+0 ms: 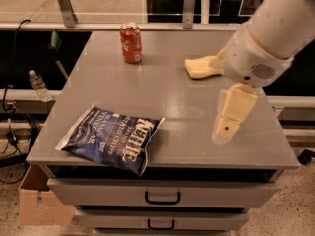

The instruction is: Move blue chip bag near sponge

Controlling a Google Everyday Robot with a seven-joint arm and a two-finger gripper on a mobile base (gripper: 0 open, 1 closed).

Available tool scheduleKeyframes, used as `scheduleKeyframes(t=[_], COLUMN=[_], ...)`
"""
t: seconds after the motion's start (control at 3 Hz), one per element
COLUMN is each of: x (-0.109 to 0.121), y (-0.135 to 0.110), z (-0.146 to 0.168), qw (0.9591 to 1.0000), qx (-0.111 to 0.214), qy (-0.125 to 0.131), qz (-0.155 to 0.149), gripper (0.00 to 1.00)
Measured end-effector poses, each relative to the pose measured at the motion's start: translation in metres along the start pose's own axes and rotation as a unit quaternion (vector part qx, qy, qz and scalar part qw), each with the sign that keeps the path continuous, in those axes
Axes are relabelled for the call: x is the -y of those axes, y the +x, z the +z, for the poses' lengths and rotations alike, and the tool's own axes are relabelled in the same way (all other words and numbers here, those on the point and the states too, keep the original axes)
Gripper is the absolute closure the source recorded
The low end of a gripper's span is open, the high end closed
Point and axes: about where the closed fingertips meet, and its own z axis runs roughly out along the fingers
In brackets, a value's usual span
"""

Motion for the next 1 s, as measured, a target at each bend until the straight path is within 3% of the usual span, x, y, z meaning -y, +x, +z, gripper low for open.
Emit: scheduleKeyframes(t=[0.33, 1.0], x=[-0.006, -0.033], y=[-0.056, -0.127], z=[0.047, 0.112], qw=[0.9972, 0.9881], qx=[0.046, 0.084], qy=[-0.046, -0.112], qz=[-0.036, -0.064], gripper=[0.0, 0.0])
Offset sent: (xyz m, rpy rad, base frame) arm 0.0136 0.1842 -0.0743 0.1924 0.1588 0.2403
